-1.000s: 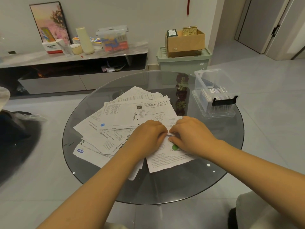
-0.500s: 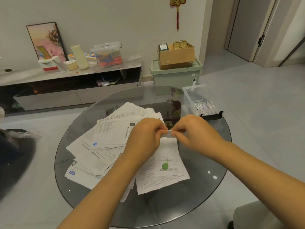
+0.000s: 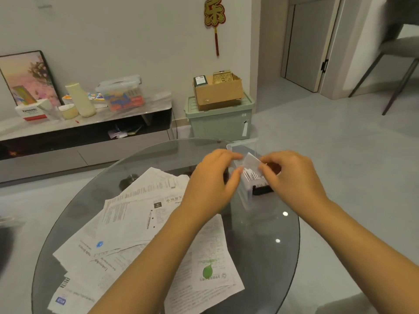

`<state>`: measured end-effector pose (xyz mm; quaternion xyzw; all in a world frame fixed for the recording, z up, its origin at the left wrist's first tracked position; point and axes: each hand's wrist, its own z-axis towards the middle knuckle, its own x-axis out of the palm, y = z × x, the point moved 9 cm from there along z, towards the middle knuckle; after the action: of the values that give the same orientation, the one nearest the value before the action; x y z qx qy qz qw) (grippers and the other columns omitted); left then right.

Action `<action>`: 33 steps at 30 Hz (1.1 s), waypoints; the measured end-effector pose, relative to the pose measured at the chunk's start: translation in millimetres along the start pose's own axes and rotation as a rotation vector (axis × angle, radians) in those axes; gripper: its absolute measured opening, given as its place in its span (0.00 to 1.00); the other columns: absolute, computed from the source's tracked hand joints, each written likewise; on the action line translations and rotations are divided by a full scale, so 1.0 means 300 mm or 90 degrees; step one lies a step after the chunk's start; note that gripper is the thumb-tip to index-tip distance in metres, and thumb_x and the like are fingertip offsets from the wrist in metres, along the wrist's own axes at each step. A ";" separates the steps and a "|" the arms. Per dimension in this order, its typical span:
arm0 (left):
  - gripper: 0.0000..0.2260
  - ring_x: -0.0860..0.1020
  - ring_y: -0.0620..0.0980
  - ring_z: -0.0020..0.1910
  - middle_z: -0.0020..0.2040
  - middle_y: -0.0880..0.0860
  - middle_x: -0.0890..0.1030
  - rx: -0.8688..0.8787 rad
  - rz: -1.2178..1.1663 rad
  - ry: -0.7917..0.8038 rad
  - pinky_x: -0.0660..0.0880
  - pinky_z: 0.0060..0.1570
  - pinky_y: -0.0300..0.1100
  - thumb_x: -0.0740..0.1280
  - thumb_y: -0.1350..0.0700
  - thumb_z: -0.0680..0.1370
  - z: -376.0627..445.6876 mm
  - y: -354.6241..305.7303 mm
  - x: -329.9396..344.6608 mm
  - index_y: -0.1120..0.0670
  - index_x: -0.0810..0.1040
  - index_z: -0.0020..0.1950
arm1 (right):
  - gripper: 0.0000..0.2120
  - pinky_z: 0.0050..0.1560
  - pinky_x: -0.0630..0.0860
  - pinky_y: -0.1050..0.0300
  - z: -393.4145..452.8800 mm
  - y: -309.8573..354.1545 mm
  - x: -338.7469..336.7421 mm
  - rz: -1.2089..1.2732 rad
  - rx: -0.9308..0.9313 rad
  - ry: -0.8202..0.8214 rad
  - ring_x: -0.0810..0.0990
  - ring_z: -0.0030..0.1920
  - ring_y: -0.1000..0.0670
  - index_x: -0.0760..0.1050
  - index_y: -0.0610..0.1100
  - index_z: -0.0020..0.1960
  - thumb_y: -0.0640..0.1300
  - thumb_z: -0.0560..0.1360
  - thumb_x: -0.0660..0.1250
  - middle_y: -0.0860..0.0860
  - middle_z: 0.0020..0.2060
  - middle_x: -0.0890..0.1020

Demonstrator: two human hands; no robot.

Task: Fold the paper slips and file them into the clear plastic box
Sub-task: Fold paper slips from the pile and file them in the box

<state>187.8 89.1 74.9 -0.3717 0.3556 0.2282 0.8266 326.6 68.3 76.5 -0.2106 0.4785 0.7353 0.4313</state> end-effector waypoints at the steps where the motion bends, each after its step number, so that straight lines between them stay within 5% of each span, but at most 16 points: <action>1: 0.13 0.73 0.43 0.55 0.56 0.45 0.78 0.020 0.025 0.033 0.70 0.59 0.41 0.60 0.49 0.78 0.025 -0.013 0.028 0.50 0.78 0.59 | 0.08 0.44 0.76 0.52 0.017 -0.032 -0.015 -0.009 0.027 -0.018 0.77 0.41 0.49 0.82 0.44 0.51 0.41 0.75 0.66 0.48 0.40 0.82; 7: 0.21 0.70 0.44 0.61 0.60 0.46 0.78 0.140 0.122 0.237 0.51 0.62 0.41 0.52 0.49 0.75 0.094 -0.070 0.228 0.52 0.77 0.61 | 0.11 0.43 0.74 0.56 0.067 -0.171 -0.031 -0.048 0.137 -0.048 0.76 0.41 0.48 0.77 0.42 0.57 0.39 0.75 0.65 0.49 0.38 0.79; 14: 0.33 0.69 0.47 0.57 0.65 0.45 0.74 0.189 0.168 0.360 0.58 0.56 0.44 0.40 0.42 0.70 0.127 -0.061 0.371 0.49 0.73 0.65 | 0.12 0.42 0.71 0.58 0.067 -0.209 0.023 -0.093 0.149 -0.001 0.76 0.45 0.49 0.77 0.45 0.58 0.40 0.76 0.64 0.47 0.43 0.81; 20: 0.36 0.67 0.47 0.54 0.61 0.48 0.74 0.193 0.207 0.360 0.56 0.53 0.43 0.37 0.40 0.69 0.143 -0.046 0.392 0.50 0.75 0.62 | 0.10 0.43 0.65 0.62 0.069 -0.214 0.034 -0.138 0.136 0.000 0.73 0.52 0.49 0.78 0.43 0.56 0.39 0.76 0.64 0.48 0.45 0.79; 33: 0.32 0.62 0.45 0.43 0.49 0.47 0.79 0.214 0.205 0.268 0.53 0.46 0.42 0.38 0.40 0.69 0.135 -0.051 0.359 0.51 0.79 0.44 | 0.11 0.45 0.72 0.57 0.119 -0.173 0.077 -0.213 0.148 0.041 0.75 0.53 0.46 0.79 0.42 0.53 0.35 0.74 0.61 0.46 0.49 0.79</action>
<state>283.9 123.2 19.5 -0.2082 0.6060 0.2120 0.7379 361.2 118.7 48.8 -0.2595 0.5317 0.5862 0.5534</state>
